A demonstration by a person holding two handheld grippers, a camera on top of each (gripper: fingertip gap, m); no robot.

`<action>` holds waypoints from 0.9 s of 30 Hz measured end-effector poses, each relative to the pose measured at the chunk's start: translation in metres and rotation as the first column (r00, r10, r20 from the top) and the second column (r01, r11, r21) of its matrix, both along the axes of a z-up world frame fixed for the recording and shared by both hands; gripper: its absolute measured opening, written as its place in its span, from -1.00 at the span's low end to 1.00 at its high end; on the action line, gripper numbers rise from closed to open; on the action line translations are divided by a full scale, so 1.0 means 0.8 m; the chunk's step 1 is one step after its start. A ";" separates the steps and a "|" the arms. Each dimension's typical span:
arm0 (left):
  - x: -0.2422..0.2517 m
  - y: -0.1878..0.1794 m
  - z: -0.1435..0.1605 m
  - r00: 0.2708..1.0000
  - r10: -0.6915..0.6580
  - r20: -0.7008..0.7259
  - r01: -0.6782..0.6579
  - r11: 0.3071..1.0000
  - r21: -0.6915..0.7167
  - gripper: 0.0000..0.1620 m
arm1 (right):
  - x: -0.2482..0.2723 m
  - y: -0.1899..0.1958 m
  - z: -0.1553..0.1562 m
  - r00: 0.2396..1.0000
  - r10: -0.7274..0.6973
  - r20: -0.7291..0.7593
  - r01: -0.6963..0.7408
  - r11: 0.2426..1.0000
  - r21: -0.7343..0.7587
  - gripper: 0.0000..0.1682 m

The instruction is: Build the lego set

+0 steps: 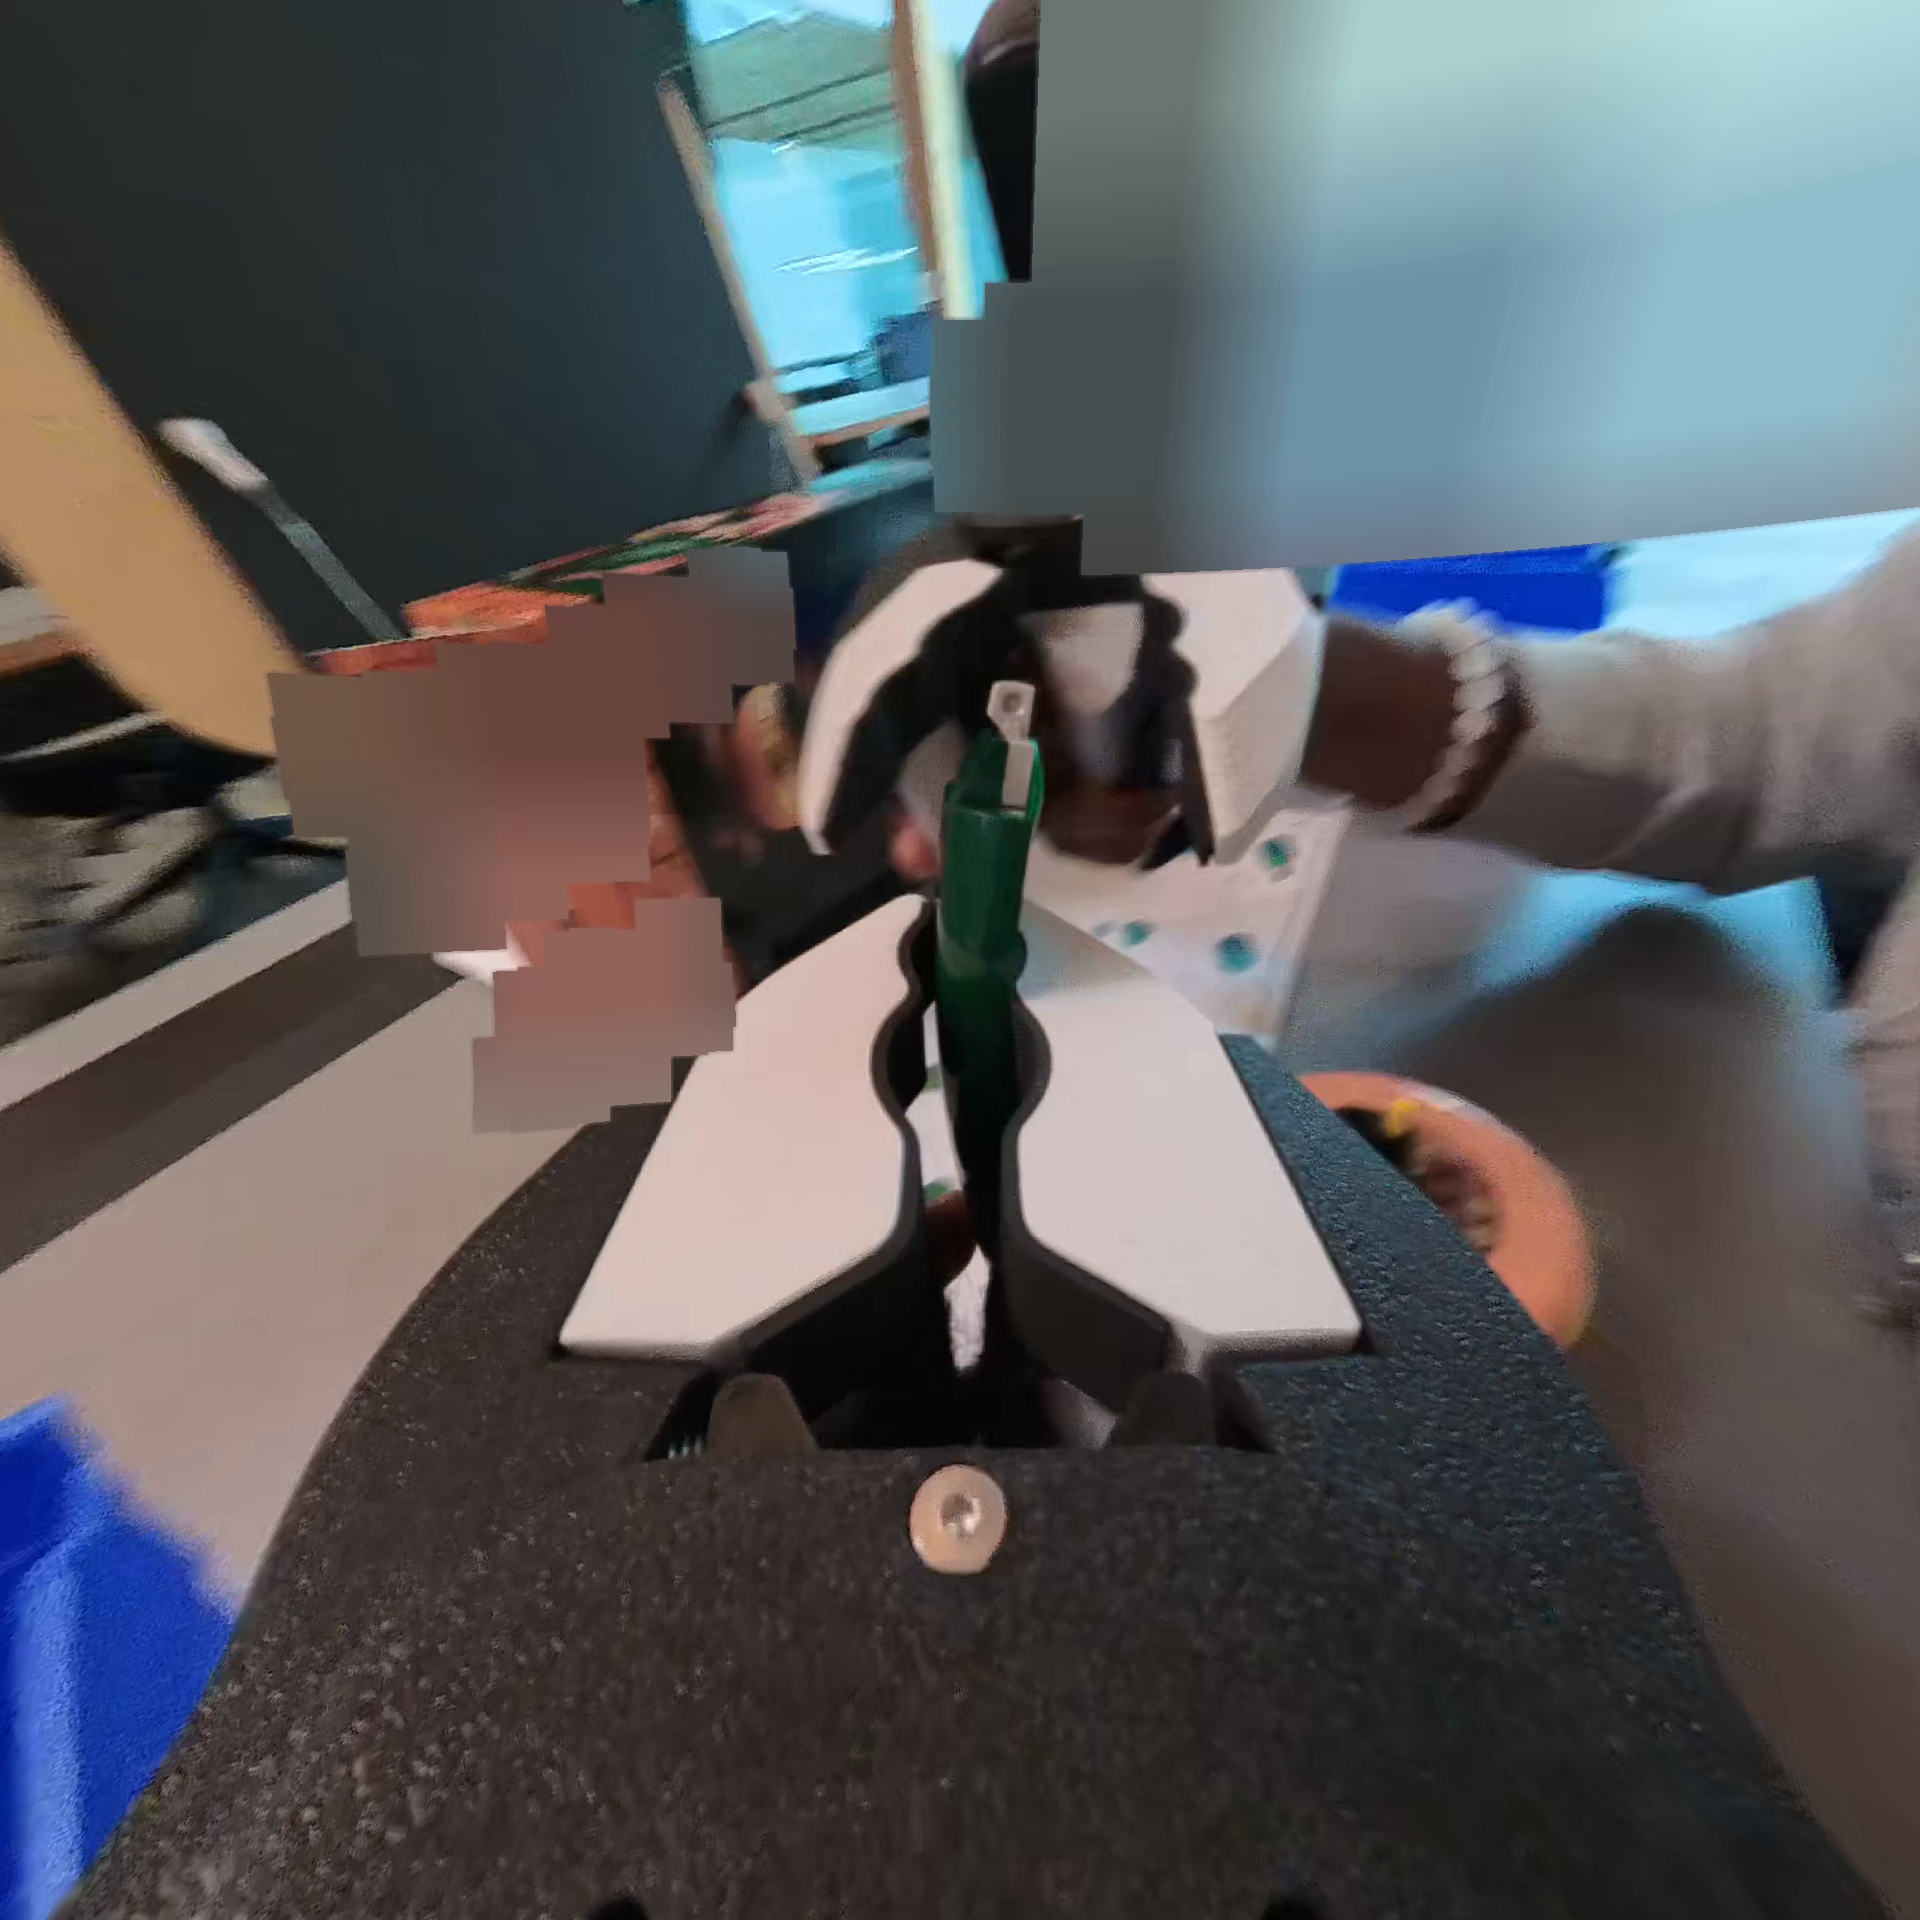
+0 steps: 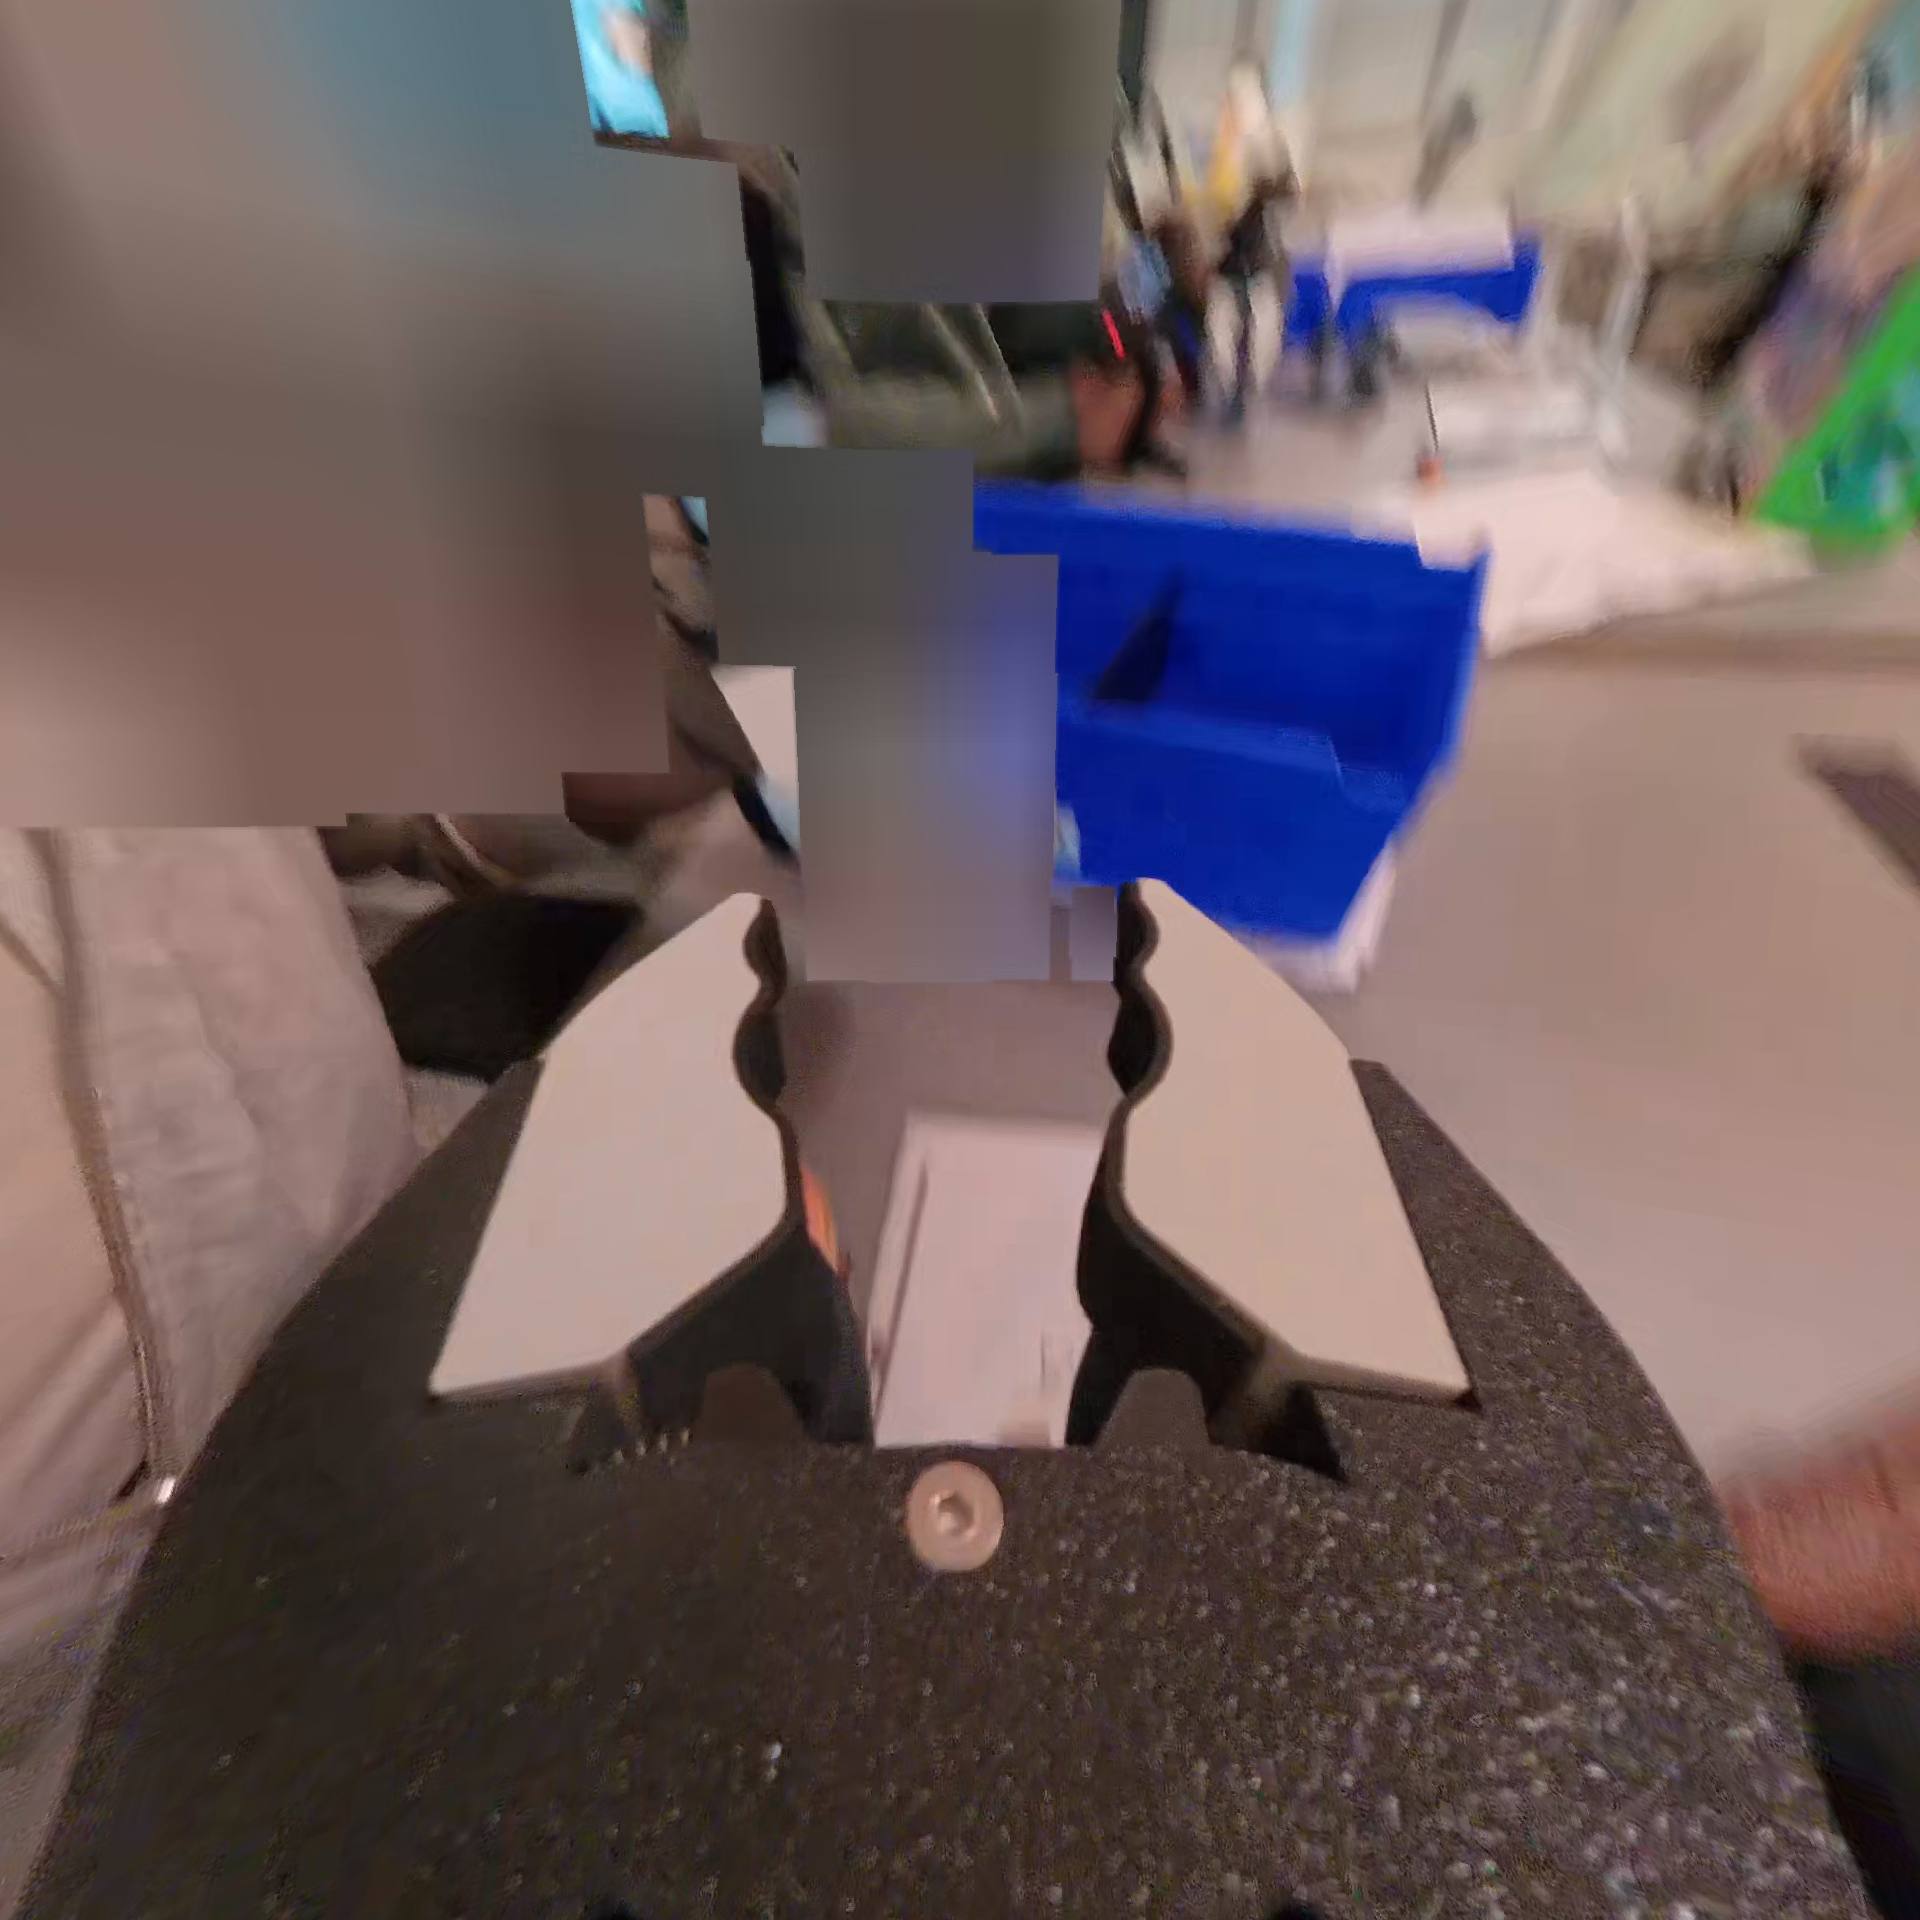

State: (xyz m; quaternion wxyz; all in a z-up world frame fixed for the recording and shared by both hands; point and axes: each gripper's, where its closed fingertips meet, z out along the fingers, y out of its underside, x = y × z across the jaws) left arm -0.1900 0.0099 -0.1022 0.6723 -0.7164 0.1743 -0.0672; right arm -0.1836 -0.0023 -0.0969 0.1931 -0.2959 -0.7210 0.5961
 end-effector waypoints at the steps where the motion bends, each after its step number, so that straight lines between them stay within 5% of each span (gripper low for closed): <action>1: -0.013 -0.002 -0.006 0.994 0.088 -0.064 -0.088 0.996 0.003 -0.90 | 0.004 0.022 -0.028 0.991 -0.076 0.107 0.071 0.996 0.057 -0.41; 2: -0.026 -0.006 -0.013 0.975 0.179 -0.132 -0.178 0.984 0.015 -0.90 | 0.011 0.046 -0.062 0.957 -0.176 0.230 0.150 0.981 0.124 -0.65; 5: -0.054 -0.013 -0.037 0.863 0.401 -0.309 -0.397 0.915 0.078 -0.90 | 0.056 0.071 -0.142 0.851 -0.258 0.458 0.143 0.952 0.272 -0.91; 7: -0.057 -0.011 -0.062 0.821 0.427 -0.379 -0.439 0.896 0.058 -0.90 | 0.069 0.076 -0.159 0.920 -0.199 0.337 0.036 0.900 0.434 -0.93; 11: -0.044 -0.002 -0.100 0.853 0.362 -0.376 -0.409 0.911 -0.052 -0.90 | 0.053 0.082 -0.143 0.991 0.102 0.087 -0.134 0.701 0.700 -0.89; 17: -0.046 -0.001 -0.095 0.873 0.390 -0.292 -0.415 0.910 -0.025 -0.90 | 0.029 0.055 -0.162 0.873 0.375 0.311 -0.468 0.465 0.752 -0.91; 22: -0.046 -0.004 -0.102 0.874 0.379 -0.305 -0.400 0.916 -0.009 -0.90 | 0.013 0.043 -0.192 0.789 0.449 0.419 -0.590 0.367 0.719 -0.90; 27: -0.042 -0.004 -0.100 0.865 0.376 -0.331 -0.394 0.919 0.013 -0.90 | 0.009 0.037 -0.191 0.788 0.455 0.414 -0.603 0.435 0.669 -0.92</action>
